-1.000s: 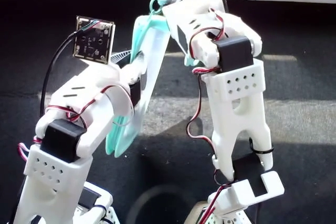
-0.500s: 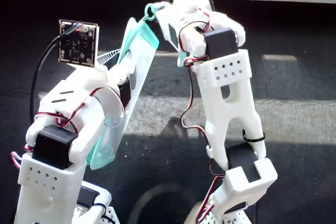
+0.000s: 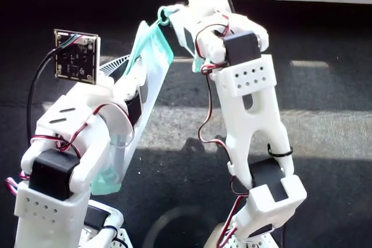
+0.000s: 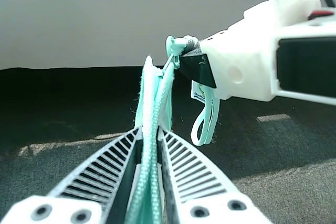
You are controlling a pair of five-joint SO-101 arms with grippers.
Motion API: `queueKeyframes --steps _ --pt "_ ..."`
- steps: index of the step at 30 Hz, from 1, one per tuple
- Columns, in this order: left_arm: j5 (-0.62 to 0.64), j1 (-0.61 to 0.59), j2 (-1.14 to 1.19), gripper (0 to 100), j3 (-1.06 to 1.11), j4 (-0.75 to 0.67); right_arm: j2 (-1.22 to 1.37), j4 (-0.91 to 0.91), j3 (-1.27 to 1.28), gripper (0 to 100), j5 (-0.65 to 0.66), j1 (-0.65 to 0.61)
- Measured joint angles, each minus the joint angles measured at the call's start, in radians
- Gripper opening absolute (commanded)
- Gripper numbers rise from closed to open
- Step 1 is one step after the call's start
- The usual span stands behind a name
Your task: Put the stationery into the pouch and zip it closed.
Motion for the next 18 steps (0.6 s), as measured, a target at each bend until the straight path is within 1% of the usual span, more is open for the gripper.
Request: queueKeyframes --steps 7,12,18 --pt "0.0 0.0 -0.037 1 0.002 0.006 0.011 0.0 0.012 0.5 0.0 0.0" --pt "0.002 -0.044 -0.057 1 0.005 0.008 0.044 -0.002 0.011 0.5 0.0 -0.002" --pt "0.002 -0.054 -0.078 1 0.006 0.009 0.092 -0.002 0.009 0.5 0.0 -0.003"
